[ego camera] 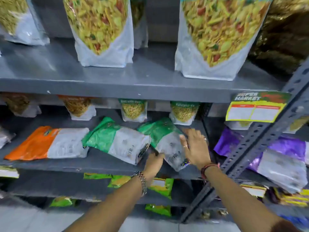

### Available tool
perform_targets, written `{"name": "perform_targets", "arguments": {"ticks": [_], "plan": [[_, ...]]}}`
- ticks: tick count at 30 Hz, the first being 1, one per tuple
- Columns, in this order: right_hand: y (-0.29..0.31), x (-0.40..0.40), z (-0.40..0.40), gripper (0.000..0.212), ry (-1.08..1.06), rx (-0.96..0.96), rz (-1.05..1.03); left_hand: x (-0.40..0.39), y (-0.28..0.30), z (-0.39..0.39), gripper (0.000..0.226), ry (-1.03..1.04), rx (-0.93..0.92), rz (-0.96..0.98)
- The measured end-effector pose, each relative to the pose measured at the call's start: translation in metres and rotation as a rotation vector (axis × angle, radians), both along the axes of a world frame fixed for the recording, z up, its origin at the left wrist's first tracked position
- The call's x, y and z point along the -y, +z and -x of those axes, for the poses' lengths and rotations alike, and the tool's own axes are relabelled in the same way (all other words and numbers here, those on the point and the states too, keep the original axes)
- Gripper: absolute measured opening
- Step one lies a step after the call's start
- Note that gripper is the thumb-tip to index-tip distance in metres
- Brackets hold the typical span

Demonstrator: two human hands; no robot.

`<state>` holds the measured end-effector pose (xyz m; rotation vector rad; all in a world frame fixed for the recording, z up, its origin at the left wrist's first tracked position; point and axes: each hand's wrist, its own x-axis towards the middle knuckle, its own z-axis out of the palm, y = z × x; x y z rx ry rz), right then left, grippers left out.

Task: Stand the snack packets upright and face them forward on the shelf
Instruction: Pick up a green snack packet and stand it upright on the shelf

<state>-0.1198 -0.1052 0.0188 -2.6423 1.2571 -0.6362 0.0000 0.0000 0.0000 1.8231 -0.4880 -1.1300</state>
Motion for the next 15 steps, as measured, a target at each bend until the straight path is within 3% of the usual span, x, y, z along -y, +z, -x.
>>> {"name": "perform_targets", "arguments": {"ticks": [6, 9, 12, 15], "plan": [[-0.018, 0.062, -0.022, 0.069, -0.27, -0.023, -0.631, 0.036, -0.021, -0.018, 0.017, 0.264, -0.219, 0.022], [-0.027, 0.085, -0.027, 0.058, -0.368, 0.136, -0.923, 0.05, -0.028, -0.025, 0.017, 0.361, -0.306, 0.039], [-0.038, 0.09, -0.019, 0.04, -0.425, 0.307, -1.054, 0.053, -0.034, -0.028, 0.019, 0.419, -0.348, 0.031], [-0.047, 0.087, -0.008, 0.039, -0.473, 0.417, -1.056, 0.052, -0.033, -0.026, 0.02, 0.442, -0.385, 0.07]]}}
